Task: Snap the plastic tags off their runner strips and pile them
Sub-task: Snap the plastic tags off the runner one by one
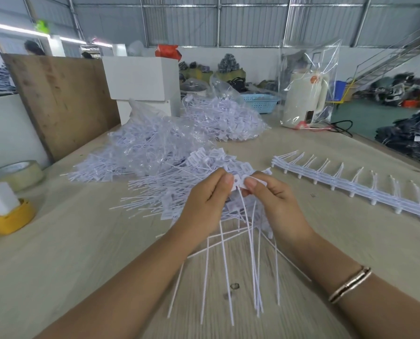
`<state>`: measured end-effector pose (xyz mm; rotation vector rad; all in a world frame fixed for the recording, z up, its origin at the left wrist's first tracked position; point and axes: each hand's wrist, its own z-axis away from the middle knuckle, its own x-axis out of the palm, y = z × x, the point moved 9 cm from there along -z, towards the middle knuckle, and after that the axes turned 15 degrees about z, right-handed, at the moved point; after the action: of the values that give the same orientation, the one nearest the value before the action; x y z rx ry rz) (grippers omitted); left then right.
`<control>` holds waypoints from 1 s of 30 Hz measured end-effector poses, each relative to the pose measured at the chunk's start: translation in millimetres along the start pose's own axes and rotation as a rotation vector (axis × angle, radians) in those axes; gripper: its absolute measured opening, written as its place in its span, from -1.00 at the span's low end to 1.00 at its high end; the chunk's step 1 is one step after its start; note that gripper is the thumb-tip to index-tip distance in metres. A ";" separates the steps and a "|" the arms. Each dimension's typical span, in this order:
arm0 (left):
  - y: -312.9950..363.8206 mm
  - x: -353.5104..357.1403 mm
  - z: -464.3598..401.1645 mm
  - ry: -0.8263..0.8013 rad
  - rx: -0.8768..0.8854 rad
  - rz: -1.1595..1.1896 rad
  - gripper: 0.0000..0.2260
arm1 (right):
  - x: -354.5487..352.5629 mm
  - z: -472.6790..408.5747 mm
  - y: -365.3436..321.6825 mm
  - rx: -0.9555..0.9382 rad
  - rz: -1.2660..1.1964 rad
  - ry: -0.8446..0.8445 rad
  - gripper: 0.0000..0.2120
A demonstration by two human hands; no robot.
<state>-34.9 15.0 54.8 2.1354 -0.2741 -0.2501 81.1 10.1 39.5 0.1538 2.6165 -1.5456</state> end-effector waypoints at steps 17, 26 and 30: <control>-22.8 -22.4 2.6 0.100 -0.086 0.266 -0.65 | -35.1 -2.4 12.6 0.103 -0.025 0.027 -0.75; -20.2 3.7 0.0 -0.133 -0.088 -0.038 -0.78 | -26.4 -12.8 12.9 -0.053 1.085 0.090 -0.92; -15.2 8.6 1.2 -0.148 -0.026 -0.171 -0.61 | -10.9 -7.0 5.4 0.021 0.676 0.032 -0.77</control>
<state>-25.5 19.7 40.8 2.1198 -0.1722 -0.5100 92.5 18.4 39.7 0.9524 2.2040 -1.3143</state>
